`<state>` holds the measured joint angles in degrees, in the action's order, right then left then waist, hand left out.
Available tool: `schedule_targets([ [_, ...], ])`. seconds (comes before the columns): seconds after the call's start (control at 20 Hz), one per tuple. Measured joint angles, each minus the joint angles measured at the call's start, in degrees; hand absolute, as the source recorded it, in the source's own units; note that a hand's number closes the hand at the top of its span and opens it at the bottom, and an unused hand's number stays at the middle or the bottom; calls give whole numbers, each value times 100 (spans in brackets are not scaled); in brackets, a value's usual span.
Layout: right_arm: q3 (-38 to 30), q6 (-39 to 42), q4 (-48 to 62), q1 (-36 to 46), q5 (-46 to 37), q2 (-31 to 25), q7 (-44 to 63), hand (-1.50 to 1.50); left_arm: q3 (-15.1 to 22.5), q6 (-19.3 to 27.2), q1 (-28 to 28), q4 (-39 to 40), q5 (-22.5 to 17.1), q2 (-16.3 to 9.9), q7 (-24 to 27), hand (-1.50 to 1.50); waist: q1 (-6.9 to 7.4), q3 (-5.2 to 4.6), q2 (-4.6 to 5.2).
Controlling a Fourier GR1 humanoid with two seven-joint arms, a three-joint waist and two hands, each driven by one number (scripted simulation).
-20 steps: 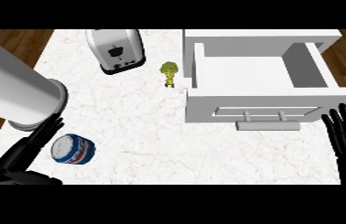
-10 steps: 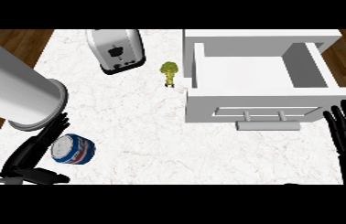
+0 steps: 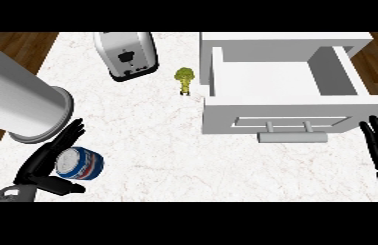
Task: Pick up the can, place it into the drawer and close the drawer
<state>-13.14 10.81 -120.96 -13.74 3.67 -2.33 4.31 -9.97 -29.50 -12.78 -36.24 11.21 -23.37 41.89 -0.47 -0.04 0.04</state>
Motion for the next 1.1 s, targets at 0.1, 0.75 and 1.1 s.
schedule_targets([
  [0.1,-68,74,84,-29,49,-36,-66,-150,52,75,-94,146,22,73,33,-150,-2,-1,0],
  [0.75,-70,143,-216,-194,138,39,97,-150,386,118,-212,61,-38,330,-15,-150,16,3,-7],
  [1.1,-77,84,-313,-228,152,90,187,-150,486,-57,-256,-197,-250,451,-197,150,27,4,-10],
])
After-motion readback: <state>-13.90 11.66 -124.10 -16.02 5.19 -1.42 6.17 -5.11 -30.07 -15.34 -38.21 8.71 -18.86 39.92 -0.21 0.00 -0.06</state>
